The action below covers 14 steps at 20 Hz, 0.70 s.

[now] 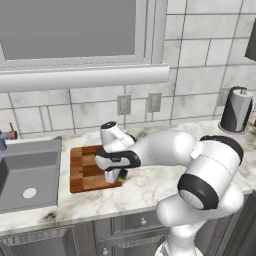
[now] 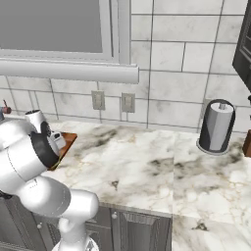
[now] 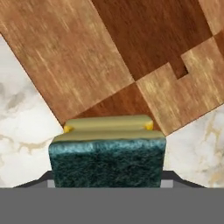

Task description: Pick up the sponge from the counter and clean the cutting board by briefly scrubbing or pressing down on the cutting board. Once finished, release the sponge.

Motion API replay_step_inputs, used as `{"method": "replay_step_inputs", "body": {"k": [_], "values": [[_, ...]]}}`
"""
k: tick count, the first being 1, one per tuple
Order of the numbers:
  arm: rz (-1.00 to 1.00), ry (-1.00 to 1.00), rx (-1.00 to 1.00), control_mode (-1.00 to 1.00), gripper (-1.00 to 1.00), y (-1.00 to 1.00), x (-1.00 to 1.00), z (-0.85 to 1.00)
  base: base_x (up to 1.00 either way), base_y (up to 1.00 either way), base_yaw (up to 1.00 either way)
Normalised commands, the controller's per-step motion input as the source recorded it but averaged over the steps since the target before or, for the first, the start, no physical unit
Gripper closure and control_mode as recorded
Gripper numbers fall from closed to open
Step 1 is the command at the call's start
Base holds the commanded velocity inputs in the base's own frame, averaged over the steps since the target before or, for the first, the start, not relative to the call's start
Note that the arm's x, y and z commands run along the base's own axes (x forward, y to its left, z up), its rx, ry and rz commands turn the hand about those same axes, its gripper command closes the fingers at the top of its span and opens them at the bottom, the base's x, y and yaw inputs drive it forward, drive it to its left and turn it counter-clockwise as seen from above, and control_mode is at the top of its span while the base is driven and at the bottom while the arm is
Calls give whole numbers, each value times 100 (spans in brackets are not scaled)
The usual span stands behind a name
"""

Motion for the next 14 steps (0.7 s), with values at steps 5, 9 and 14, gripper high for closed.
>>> {"method": "replay_step_inputs", "body": {"k": [5, 9, 14], "values": [[23, 0, 0, -100, 100, 7, 9, -15, 0, 0, 0], [20, 0, 0, -100, 100, 9, 22, -20, 0, 0, 0], [18, 0, 0, -100, 100, 11, 26, -21, 0, 0, 0]]}}
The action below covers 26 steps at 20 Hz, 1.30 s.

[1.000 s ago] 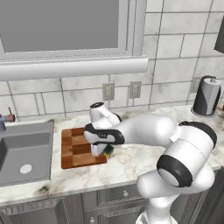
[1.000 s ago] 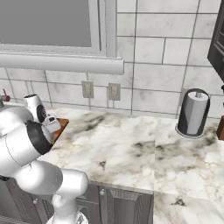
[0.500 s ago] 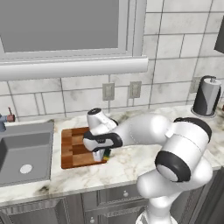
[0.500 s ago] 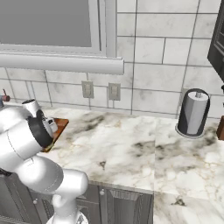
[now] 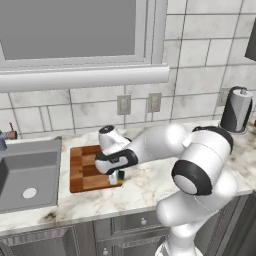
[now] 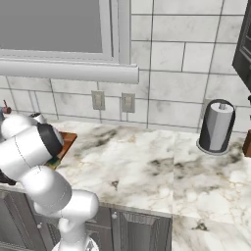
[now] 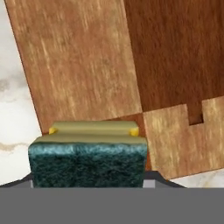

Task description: Pick up the sponge from the counter and clean the cutting board by briefly scrubbing or pressing down on the cutting board. Once finished, release the sponge.

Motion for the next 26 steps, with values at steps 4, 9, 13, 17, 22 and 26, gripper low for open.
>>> {"method": "replay_step_inputs", "body": {"k": [4, 9, 13, 17, 22, 26], "values": [[13, -5, 0, -100, 100, 6, 34, -19, 0, 0, 0], [12, -11, 0, -100, 100, 4, 41, -15, 0, 0, 0], [12, -11, 0, -100, 100, 1, 53, -11, 0, 0, 0], [11, -7, 0, -100, 100, 0, 68, -12, 0, 0, 0], [8, -5, 2, -100, 100, 0, 80, -9, 0, 0, 0], [6, -1, 2, -100, 100, 0, 82, -9, 0, 0, 0]]}}
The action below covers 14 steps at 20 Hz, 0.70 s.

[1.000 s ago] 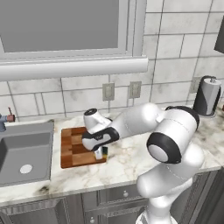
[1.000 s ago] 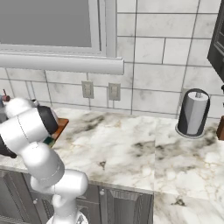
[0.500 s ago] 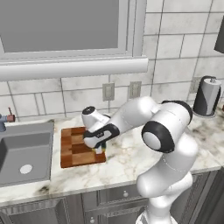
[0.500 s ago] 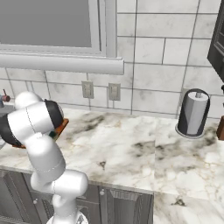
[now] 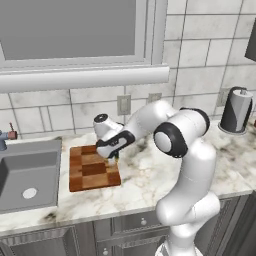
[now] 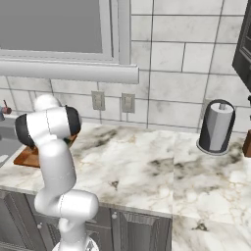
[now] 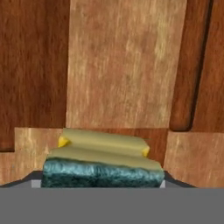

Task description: Pick up the sponge from the counter and clean the cutting board by briefly scrubbing or pressing down on the cutting board. Once finished, release the sponge.

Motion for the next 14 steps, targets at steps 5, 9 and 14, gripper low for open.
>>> {"method": "replay_step_inputs", "body": {"k": [5, 9, 14], "values": [[2, 0, 1, -100, 100, 2, 60, -8, 0, 0, 0], [1, 0, 0, -100, 100, 12, 33, -11, 0, 0, 0], [7, 0, 0, -100, 100, 27, 16, -14, 0, 0, 0]]}}
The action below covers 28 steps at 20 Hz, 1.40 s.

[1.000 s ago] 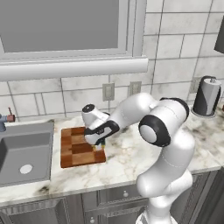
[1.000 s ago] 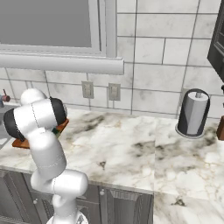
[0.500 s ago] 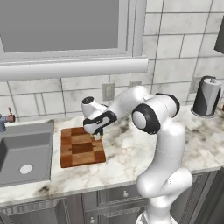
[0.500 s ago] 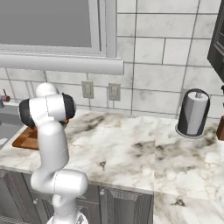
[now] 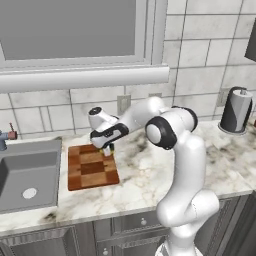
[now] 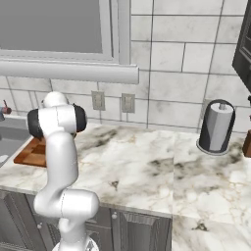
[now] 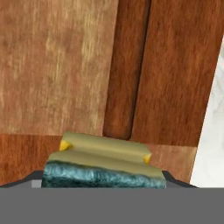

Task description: Pick up the sponge from the counter and clean the cutting board by briefly scrubbing or pressing down on the cutting board. Once finished, release the sponge.

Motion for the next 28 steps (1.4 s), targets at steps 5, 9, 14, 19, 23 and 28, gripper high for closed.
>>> {"method": "replay_step_inputs", "body": {"k": [5, 9, 14, 19, 23, 28], "values": [[6, 0, 0, -100, 100, 35, 1, -10, 0, 0, 0], [8, 0, 0, -100, 100, 43, 0, -5, 0, 0, 0], [8, 0, 0, -100, 100, 46, 0, -2, 0, 0, 0], [5, 0, 0, -100, 100, 53, 0, 0, 0, 0, 0], [4, 0, 0, -100, 100, 57, -1, 0, 0, 0, 0], [5, 1, 0, -100, 100, 49, -11, 0, 0, 0, 0]]}}
